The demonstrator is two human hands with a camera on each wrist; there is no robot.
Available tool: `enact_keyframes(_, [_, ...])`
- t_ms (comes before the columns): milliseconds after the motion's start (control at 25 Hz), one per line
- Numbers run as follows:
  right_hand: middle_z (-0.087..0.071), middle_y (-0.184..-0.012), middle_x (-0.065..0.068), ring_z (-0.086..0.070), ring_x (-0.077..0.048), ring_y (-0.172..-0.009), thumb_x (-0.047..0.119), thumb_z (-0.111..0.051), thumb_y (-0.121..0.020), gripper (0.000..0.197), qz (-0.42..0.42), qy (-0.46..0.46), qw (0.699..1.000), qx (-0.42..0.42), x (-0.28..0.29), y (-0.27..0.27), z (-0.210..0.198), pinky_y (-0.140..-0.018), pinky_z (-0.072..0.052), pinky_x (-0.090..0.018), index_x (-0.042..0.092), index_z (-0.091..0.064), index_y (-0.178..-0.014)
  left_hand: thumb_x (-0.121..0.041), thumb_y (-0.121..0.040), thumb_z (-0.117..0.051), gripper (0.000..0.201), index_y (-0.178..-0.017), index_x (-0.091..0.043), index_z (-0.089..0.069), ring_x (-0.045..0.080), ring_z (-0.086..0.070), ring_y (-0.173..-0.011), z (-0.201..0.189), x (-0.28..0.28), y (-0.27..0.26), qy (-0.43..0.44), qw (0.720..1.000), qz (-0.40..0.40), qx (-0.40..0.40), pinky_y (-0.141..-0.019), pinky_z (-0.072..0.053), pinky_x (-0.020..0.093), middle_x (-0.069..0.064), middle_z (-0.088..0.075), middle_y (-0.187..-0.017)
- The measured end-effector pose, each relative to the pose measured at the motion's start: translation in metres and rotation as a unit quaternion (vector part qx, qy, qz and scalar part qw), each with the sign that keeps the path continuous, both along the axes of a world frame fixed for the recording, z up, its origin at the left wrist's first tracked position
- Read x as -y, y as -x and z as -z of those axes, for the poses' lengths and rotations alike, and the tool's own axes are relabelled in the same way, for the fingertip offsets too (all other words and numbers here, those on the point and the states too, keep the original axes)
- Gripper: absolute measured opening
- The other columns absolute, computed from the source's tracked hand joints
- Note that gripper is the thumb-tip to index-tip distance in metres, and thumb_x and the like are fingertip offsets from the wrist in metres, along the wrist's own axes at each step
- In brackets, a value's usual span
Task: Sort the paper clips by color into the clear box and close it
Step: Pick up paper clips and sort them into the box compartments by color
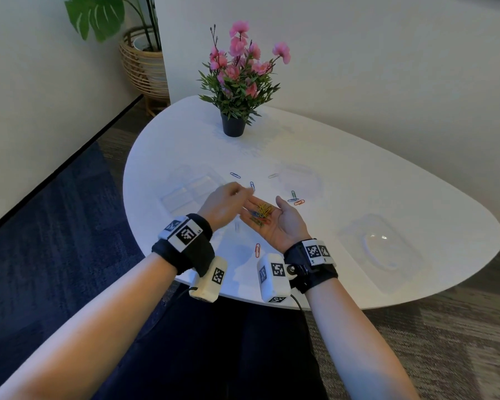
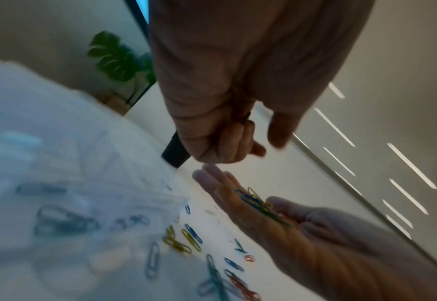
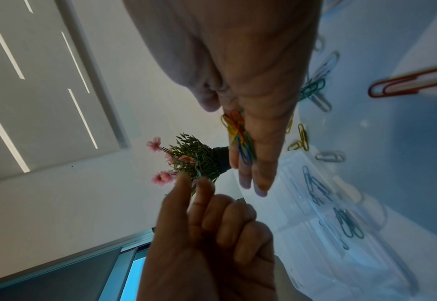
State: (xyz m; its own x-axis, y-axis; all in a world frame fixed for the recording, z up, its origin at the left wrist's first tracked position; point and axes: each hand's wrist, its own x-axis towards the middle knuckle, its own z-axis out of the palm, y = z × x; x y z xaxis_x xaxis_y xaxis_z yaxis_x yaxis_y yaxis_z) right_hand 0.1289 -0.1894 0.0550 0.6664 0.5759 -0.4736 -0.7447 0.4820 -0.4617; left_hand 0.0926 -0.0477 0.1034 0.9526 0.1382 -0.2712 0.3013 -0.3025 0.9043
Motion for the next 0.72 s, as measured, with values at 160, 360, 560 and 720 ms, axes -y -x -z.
enact_keyframes(160, [-0.064, -0.105, -0.024, -0.067, -0.032, -0.085, 0.045, -0.017, -0.099, 0.069, 0.004, 0.003, 1.000, -0.004, -0.001, -0.001, 0.002, -0.078, -0.056, -0.032, -0.011, -0.050, -0.124, -0.015, -0.085, -0.062, 0.017, -0.098, -0.015, -0.072, 0.014, -0.062, -0.084, 0.012, 0.003, 0.000, -0.246, 0.957, 0.145, 0.061, -0.084, -0.050, 0.024, 0.003, -0.072, -0.100])
enact_keyframes(360, [-0.059, -0.111, -0.024, -0.067, -0.029, -0.077, 0.043, -0.018, -0.100, 0.067, -0.005, 0.006, 1.000, -0.003, 0.000, 0.003, 0.004, -0.083, -0.056, -0.036, -0.011, -0.044, -0.130, -0.022, -0.084, -0.067, 0.020, -0.099, -0.011, -0.073, 0.017, -0.064, -0.087, 0.012, -0.004, -0.005, -0.242, 0.960, 0.137, 0.039, -0.078, -0.049, 0.025, 0.005, -0.071, -0.092])
enact_keyframes(560, [-0.062, -0.115, -0.030, -0.065, -0.045, -0.100, 0.040, -0.023, -0.099, 0.062, -0.013, -0.008, 1.000, -0.005, 0.003, 0.002, 0.002, -0.093, -0.049, -0.047, -0.010, -0.055, -0.116, -0.026, -0.098, -0.041, 0.030, -0.078, -0.010, -0.054, 0.011, -0.041, -0.057, -0.006, -0.021, -0.004, 0.097, 0.991, 0.028, -0.083, -0.051, -0.033, 0.018, 0.002, -0.045, -0.066])
enact_keyframes(720, [-0.064, -0.113, -0.029, -0.066, -0.044, -0.099, 0.040, -0.024, -0.099, 0.060, -0.007, -0.005, 1.000, -0.009, 0.005, 0.000, 0.004, -0.092, -0.049, -0.047, -0.009, -0.052, -0.120, -0.024, -0.100, -0.031, 0.036, -0.078, -0.009, -0.055, 0.011, -0.063, -0.058, -0.014, -0.035, 0.009, 0.395, 0.907, -0.056, -0.136, -0.052, -0.048, 0.017, 0.007, -0.066, -0.072])
